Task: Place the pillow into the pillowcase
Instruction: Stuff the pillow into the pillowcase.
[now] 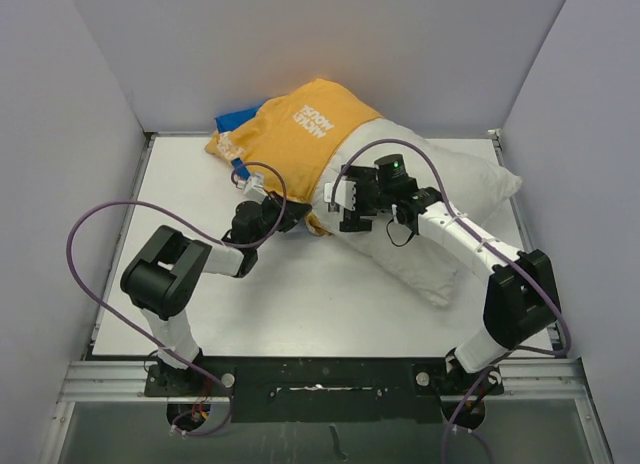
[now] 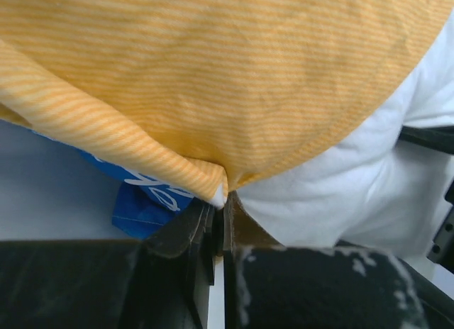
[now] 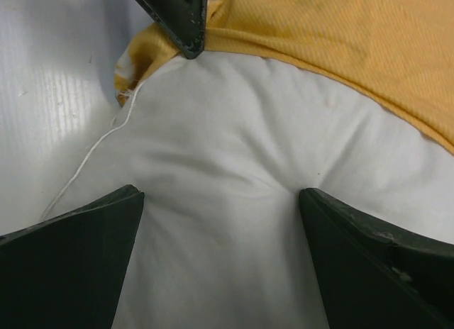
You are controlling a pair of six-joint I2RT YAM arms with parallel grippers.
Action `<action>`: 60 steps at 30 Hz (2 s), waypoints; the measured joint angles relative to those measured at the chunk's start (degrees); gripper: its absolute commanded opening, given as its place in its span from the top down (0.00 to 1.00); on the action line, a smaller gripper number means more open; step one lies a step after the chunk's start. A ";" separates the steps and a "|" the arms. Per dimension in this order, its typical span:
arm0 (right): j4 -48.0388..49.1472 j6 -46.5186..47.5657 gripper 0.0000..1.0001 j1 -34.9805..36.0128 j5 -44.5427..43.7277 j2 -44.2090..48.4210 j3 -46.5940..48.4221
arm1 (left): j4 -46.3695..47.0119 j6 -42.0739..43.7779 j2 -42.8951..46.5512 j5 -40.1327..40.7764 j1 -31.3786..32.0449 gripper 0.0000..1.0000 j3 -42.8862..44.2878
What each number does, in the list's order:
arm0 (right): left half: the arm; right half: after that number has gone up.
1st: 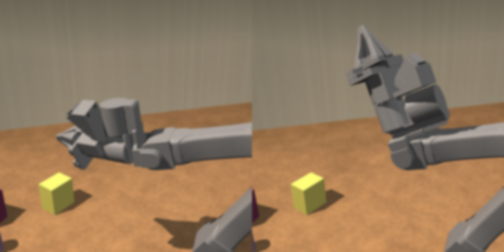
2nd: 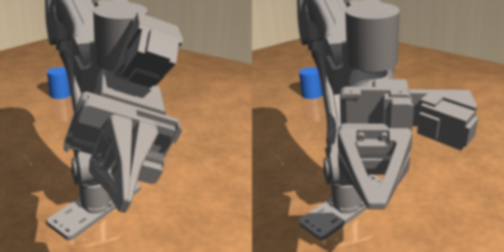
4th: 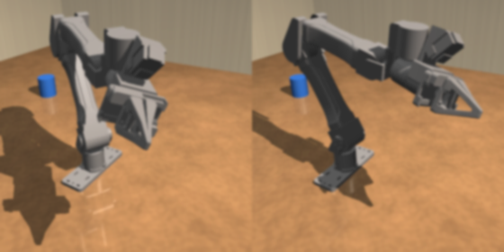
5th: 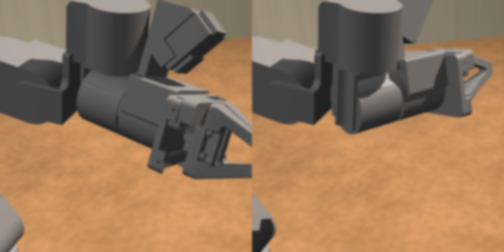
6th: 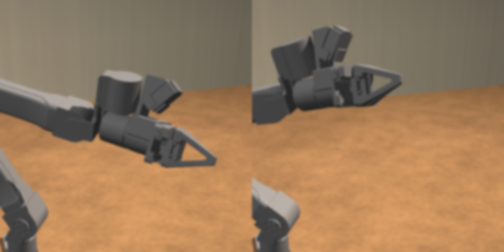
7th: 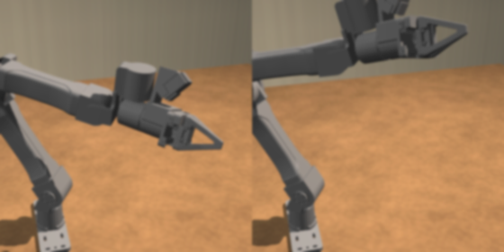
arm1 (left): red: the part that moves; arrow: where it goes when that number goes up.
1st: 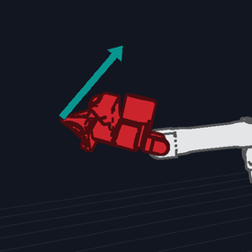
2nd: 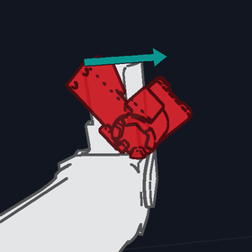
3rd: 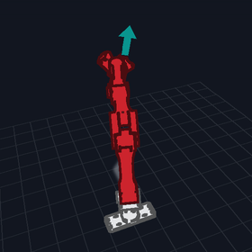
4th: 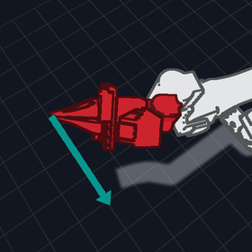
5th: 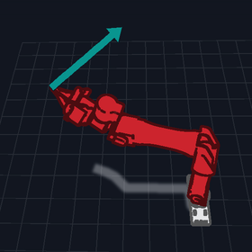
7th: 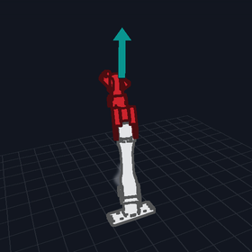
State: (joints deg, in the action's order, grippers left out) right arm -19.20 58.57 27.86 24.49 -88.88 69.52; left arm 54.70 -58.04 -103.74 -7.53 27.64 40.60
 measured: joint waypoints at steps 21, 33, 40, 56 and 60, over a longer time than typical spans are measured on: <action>17.70 -44.96 1.00 -1.90 -3.87 -7.78 2.62 | -20.98 -1.31 14.67 -14.34 8.48 1.00 10.14; 25.18 -41.66 0.22 -1.79 15.87 -3.06 -9.66 | -16.68 -6.73 16.37 -15.72 8.24 1.00 -3.37; -6.25 -6.38 0.04 -4.66 23.54 10.38 -3.30 | -27.28 -2.91 32.72 -14.01 7.54 1.00 -7.26; 13.55 -8.15 1.00 7.63 12.92 -2.16 -9.03 | -37.99 -4.48 45.07 -5.49 11.67 0.76 -15.93; 19.91 -21.49 1.00 8.31 10.29 -4.76 -9.18 | -38.45 -4.28 45.00 1.64 17.20 0.81 -15.93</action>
State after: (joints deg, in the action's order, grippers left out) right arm 0.71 37.08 36.16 34.79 -93.65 60.34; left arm 16.25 -62.33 -58.74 -5.89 44.84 24.67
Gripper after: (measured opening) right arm 0.075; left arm 0.249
